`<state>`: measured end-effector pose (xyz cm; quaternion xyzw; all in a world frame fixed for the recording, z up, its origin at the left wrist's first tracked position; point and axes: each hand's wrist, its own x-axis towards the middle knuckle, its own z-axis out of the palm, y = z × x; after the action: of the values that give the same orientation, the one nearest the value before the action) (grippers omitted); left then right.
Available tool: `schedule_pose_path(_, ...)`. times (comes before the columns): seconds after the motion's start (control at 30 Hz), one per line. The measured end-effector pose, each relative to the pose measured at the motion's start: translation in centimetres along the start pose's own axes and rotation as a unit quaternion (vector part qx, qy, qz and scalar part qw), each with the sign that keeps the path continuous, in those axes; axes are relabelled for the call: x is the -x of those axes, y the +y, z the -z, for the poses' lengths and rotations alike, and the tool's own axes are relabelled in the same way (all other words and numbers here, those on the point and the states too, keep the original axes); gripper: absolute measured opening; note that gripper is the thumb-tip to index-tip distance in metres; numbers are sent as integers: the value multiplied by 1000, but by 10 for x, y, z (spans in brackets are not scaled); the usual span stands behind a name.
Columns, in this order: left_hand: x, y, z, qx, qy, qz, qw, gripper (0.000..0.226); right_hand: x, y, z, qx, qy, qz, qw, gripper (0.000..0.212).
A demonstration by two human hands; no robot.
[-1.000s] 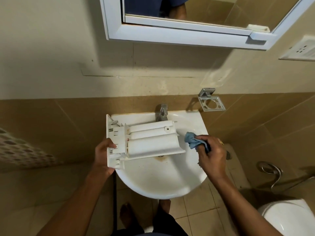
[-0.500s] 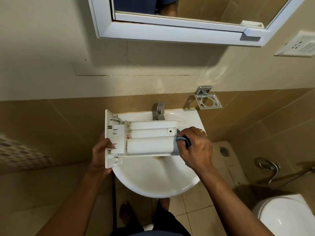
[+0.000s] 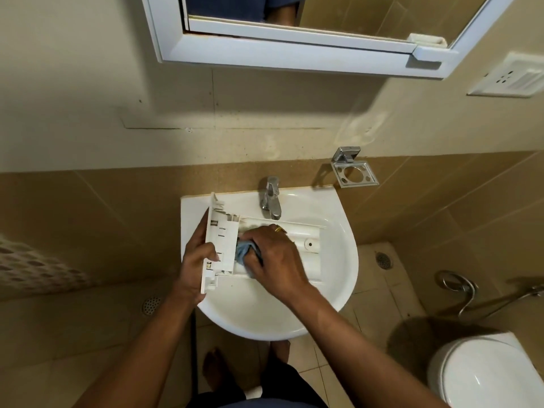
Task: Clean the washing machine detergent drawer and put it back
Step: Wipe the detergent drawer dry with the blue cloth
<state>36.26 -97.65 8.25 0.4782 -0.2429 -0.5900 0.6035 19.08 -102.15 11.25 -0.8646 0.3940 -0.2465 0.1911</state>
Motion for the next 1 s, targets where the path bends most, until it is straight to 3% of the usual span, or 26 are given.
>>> schedule_pose_path(0.07, 0, 2, 6, 0, -3, -6, 1000, 99, 2, 21, 19, 15, -13, 24, 1000, 20)
schedule_pose_path(0.2, 6, 7, 15, -18, 2, -11, 1000, 103, 10, 73, 57, 92, 5, -71, 993, 21)
schedule_pose_path(0.33, 9, 3, 15, -19, -13, -4, 1000, 100, 9, 85, 73, 46, 49, -131, 989, 19)
schedule_pose_path(0.57, 11, 5, 8, -13, -25, -3, 1000, 97, -4, 79, 68, -14, -134, -123, 983, 39)
schedule_pose_path(0.73, 15, -2, 3, -22, -59, 12, 998, 95, -21, 63, 56, -8, -148, -48, 988, 21)
schedule_pose_path(1.0, 16, 4, 0, -22, -63, 0, 998, 83, -28, 53, 45, -5, -158, -34, 987, 27)
